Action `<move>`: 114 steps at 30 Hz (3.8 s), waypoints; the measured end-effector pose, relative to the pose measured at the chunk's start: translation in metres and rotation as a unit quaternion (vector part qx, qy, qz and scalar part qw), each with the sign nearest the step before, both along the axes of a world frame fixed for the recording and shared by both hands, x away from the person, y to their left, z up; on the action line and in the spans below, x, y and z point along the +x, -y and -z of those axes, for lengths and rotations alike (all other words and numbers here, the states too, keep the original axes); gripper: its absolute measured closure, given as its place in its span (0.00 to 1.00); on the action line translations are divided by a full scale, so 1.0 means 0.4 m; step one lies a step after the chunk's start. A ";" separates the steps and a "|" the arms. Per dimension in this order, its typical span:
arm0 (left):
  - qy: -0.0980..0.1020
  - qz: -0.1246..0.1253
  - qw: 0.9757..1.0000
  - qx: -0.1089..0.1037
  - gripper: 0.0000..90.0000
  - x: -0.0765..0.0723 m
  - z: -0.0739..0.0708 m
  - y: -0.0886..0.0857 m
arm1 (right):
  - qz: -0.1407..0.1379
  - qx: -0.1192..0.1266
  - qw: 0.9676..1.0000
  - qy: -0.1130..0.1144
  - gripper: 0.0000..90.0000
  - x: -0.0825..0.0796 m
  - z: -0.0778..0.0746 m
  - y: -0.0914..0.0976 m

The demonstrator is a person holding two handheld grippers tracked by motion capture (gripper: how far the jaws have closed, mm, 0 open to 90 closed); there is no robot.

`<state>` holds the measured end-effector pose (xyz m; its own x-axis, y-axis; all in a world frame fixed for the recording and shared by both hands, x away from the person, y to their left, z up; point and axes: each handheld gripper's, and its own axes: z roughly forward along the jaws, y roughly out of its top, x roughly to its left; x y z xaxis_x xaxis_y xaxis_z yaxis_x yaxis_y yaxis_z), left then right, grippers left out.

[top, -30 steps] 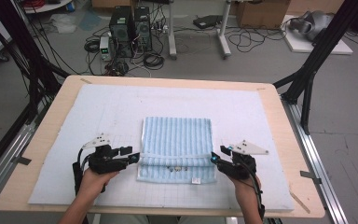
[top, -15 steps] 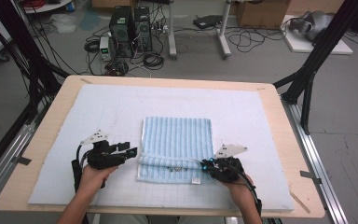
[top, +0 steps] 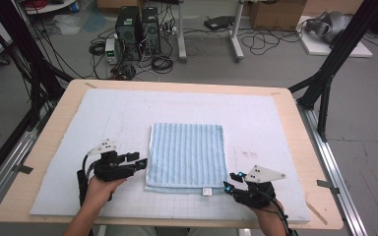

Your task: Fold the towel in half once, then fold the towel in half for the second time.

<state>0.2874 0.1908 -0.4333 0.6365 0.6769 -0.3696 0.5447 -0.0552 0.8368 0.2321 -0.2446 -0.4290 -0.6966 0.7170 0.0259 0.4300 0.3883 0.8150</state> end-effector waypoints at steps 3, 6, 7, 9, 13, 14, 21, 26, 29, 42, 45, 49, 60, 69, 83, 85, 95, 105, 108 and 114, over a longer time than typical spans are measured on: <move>-0.006 0.005 1.000 0.013 0.56 -0.010 0.008 0.008 | 0.029 -0.014 0.999 0.000 0.65 0.007 0.006 -0.011; -0.011 0.015 0.999 0.032 0.61 -0.021 0.017 0.021 | 0.051 -0.006 0.999 0.000 0.66 0.015 0.007 -0.019; -0.013 0.017 0.999 0.039 0.62 -0.024 0.020 0.026 | 0.053 -0.007 0.999 -0.004 0.66 0.019 0.009 -0.022; -0.019 0.022 0.998 0.053 0.62 -0.028 0.028 0.036 | 0.050 -0.019 0.998 -0.011 0.68 0.023 0.015 -0.035; -0.029 0.030 0.996 0.076 0.67 -0.035 0.041 0.056 | 0.035 -0.057 0.997 -0.029 0.82 0.023 0.033 -0.061; -0.029 0.031 0.995 0.086 0.70 -0.037 0.044 0.061 | 0.031 -0.059 0.997 -0.030 0.85 0.023 0.035 -0.063; -0.002 0.024 0.994 0.110 0.97 -0.049 0.043 0.068 | 0.031 -0.063 0.997 -0.020 0.95 0.020 0.033 -0.063; 0.008 0.026 0.996 0.082 0.97 -0.055 0.027 0.052 | 0.032 -0.057 0.998 -0.017 0.95 0.013 0.023 -0.059; 0.011 0.029 0.998 0.061 0.97 -0.057 0.016 0.042 | 0.033 -0.054 0.998 -0.013 0.95 0.008 0.008 -0.056; -0.019 0.049 0.998 0.043 0.98 -0.079 0.018 0.022 | 0.031 -0.056 0.998 -0.017 0.95 -0.023 -0.019 -0.060; -0.033 0.052 0.997 0.057 0.98 -0.079 0.030 0.026 | 0.036 -0.073 0.996 -0.039 0.95 -0.017 0.003 -0.062; -0.041 0.054 0.995 0.072 0.98 -0.079 0.038 0.032 | 0.039 -0.081 0.995 -0.044 0.95 -0.015 0.018 -0.063; -0.013 -0.016 0.998 0.055 0.59 -0.049 0.031 0.019 | 0.093 -0.043 0.995 -0.007 0.61 0.012 -0.008 -0.046; 0.017 -0.030 0.999 0.035 0.58 -0.026 0.024 0.009 | 0.042 -0.071 0.996 -0.036 0.78 0.037 0.033 -0.092; 0.052 -0.058 0.997 0.005 0.21 -0.016 -0.001 -0.028 | 0.088 0.007 0.996 0.005 0.45 0.026 -0.015 -0.002; 0.055 -0.058 0.997 -0.003 0.21 -0.011 -0.009 -0.035 | 0.102 0.006 0.995 0.017 0.38 0.036 -0.030 0.014; 0.087 -0.035 0.996 0.003 0.21 0.001 -0.048 -0.048 | 0.114 0.002 0.992 0.050 0.13 0.070 -0.064 0.047; 0.085 -0.044 0.995 0.001 0.20 0.019 -0.053 -0.044 | 0.097 0.014 0.994 0.042 0.13 0.079 -0.067 0.056; 0.086 -0.042 0.995 0.004 0.19 0.030 -0.061 -0.043 | 0.094 0.017 0.995 0.034 0.13 0.086 -0.065 0.054; 0.091 -0.044 0.995 0.004 0.19 0.073 -0.095 -0.040 | 0.091 0.018 0.995 0.033 0.13 0.099 -0.063 0.053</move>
<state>0.3166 0.2068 -0.3952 0.6306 0.7356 -0.2473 0.3868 -0.0217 0.9219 0.2715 -0.2657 -0.4037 -0.5559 0.8311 0.0117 0.4355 0.2792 0.8558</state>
